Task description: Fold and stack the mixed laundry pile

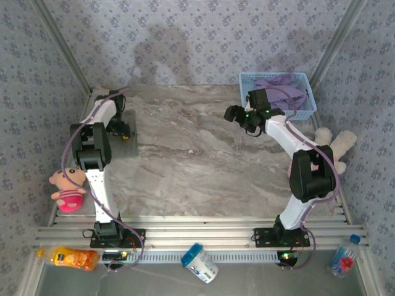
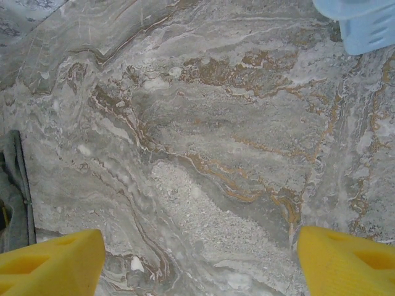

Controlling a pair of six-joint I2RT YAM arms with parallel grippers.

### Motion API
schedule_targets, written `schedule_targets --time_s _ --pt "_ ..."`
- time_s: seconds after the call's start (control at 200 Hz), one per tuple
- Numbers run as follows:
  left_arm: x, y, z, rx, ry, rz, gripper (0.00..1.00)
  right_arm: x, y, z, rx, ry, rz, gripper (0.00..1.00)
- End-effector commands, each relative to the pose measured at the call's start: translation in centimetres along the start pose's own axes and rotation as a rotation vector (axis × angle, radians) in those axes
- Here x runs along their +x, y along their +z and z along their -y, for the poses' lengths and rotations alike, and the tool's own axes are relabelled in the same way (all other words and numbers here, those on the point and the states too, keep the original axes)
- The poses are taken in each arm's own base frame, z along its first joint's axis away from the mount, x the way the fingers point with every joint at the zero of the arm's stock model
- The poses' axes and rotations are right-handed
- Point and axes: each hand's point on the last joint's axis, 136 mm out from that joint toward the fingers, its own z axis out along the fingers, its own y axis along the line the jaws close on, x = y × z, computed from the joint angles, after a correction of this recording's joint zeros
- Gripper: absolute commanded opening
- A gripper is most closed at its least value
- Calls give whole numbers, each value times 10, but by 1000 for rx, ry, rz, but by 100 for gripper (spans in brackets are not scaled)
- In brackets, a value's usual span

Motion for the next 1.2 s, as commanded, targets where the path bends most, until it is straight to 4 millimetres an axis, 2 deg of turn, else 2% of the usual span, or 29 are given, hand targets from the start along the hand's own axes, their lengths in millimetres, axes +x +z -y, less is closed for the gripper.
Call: schedule_targets --time_s 0.0,0.05,0.08,0.095,0.2,0.28,0.44,0.61,0.735,0.854,0.989,1.074,1.194 --pt "-5 -55 34 132 -31 96 93 -3 5 5 27 -11 -14 84" --pt "-5 -68 60 198 -39 127 93 -2 5 5 17 -25 -16 87" --pt "-3 -73 74 230 -47 138 93 3 7 4 5 -17 -33 97" --pt "-2 -75 80 241 -54 142 93 3 7 4 -1 -5 -35 100" --pt "6 -74 121 323 -83 154 93 -3 6 11 15 29 -3 100" --pt "13 -60 134 319 -97 134 92 -11 -1 10 18 15 35 100" --pt "28 -30 138 292 -105 70 92 -21 -12 11 -1 22 49 100" --pt "40 -7 119 238 -145 21 92 -41 -26 20 2 19 101 100" --pt "42 -2 105 220 -161 5 92 -67 -35 36 41 30 150 96" --pt "35 -17 101 222 -148 30 92 -96 -36 60 124 65 203 92" --pt "27 -51 109 261 -133 76 93 -127 -25 83 199 106 245 87" --pt "28 -77 131 333 -121 104 93 -146 -15 100 269 128 270 84" --pt "44 -105 172 414 -102 109 93 -169 0 130 397 149 303 82"
